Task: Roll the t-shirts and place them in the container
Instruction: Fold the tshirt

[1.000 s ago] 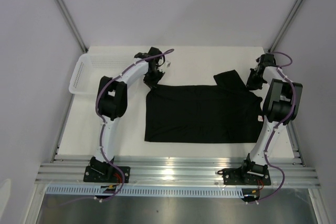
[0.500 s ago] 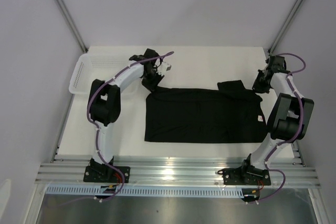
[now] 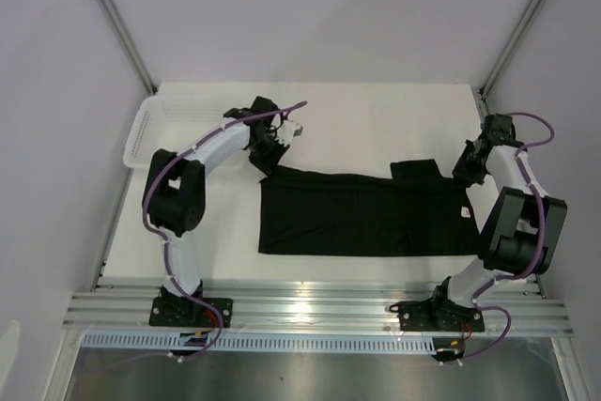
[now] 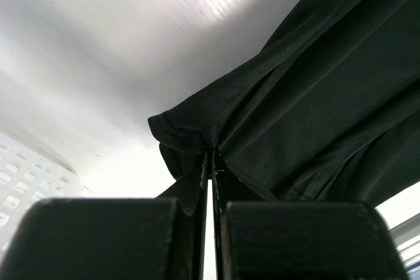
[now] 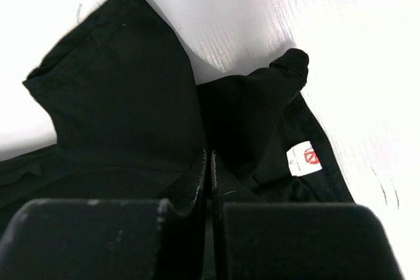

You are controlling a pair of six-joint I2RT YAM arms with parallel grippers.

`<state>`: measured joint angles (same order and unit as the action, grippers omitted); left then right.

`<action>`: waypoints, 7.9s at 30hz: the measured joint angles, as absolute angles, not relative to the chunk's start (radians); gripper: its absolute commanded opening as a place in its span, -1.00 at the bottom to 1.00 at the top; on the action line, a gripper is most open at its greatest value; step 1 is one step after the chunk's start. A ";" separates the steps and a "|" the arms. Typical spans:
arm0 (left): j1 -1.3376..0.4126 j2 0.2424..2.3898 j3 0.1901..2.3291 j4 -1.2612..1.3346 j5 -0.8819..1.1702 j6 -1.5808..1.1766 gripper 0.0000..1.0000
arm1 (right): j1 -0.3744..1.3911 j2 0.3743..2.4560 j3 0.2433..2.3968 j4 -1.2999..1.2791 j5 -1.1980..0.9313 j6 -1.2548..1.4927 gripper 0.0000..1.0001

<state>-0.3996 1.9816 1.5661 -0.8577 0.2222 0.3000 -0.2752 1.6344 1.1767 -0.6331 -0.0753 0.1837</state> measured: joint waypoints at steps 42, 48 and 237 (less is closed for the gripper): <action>-0.393 2.165 1.830 -1.184 0.270 0.361 -0.09 | -0.256 1.542 0.999 -0.661 -0.028 0.295 -1.00; -0.396 2.214 1.850 -1.230 0.286 0.367 -0.11 | -0.253 1.542 0.999 -0.661 -0.023 0.295 -1.00; -0.260 1.950 1.660 -0.860 0.370 0.199 -0.99 | -0.299 1.813 1.435 -0.636 -0.108 0.241 -1.00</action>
<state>-0.2600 1.9499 1.6600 -0.8600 0.3702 0.1993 -0.2989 1.8130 1.4353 -0.6357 -0.1078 0.2405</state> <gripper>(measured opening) 0.007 0.010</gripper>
